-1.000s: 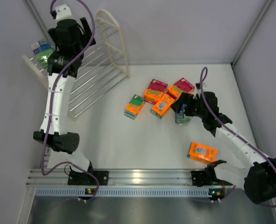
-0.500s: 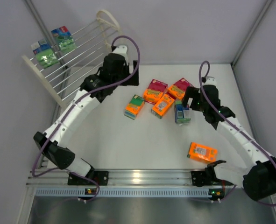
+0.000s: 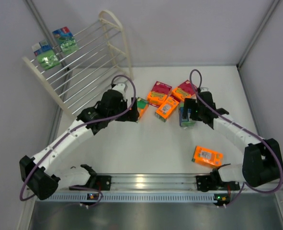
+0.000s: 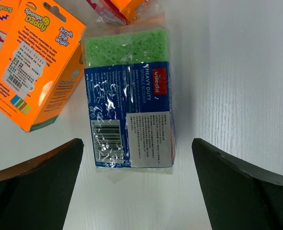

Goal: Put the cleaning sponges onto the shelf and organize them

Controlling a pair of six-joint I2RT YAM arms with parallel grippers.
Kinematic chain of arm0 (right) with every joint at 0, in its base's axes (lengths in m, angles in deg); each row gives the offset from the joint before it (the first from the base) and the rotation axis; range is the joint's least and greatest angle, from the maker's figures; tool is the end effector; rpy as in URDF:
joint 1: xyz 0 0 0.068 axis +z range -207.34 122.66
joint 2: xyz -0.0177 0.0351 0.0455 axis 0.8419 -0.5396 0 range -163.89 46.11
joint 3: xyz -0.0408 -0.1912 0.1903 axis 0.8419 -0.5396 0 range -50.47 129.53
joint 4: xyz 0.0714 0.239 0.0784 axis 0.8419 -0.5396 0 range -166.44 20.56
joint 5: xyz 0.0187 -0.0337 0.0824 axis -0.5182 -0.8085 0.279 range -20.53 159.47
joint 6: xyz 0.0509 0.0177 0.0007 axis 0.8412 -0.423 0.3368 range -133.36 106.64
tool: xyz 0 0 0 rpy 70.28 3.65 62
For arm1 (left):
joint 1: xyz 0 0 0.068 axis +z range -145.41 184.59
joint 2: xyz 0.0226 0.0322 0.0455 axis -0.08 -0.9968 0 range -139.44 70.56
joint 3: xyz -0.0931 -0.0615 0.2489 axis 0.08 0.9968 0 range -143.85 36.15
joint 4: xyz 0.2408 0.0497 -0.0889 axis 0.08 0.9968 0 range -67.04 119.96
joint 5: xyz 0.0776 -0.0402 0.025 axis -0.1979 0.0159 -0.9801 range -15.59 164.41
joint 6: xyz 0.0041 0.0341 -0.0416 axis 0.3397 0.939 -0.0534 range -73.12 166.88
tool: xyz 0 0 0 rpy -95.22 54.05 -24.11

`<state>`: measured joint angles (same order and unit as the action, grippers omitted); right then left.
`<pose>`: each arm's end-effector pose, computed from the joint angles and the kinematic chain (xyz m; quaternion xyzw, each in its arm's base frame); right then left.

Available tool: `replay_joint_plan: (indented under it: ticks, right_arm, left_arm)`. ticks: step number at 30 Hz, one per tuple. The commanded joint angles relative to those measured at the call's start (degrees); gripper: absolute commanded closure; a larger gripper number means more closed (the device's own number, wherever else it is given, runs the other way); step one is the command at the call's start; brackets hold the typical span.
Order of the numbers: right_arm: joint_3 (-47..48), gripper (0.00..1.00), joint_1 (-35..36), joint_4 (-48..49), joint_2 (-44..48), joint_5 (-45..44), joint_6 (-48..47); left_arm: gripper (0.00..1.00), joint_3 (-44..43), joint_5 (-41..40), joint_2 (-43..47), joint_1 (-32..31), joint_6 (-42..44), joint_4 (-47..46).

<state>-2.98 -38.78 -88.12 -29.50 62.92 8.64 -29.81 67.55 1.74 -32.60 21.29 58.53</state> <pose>0.2608 0.0832 0.2269 0.0489 0.9272 0.0776 0.3631 0.2081 -0.1524 0.3394 0.0649 0.8969 -0.1801 0.3987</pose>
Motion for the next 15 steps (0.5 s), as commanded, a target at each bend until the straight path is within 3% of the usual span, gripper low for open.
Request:
replay_joint_plan:
  ticks: [1,15]
  right_arm:
    - [-1.2,0.01,0.1,4.6,-0.8,-0.3,-1.6]
    - [-1.3,0.00,0.1,9.4,-6.1,3.5,-2.3]
  left_arm:
    - [0.02,4.4,1.8,3.2,0.0,-3.0,-3.8]
    - [0.02,13.5,-0.2,8.4,0.0,-5.6,-3.6]
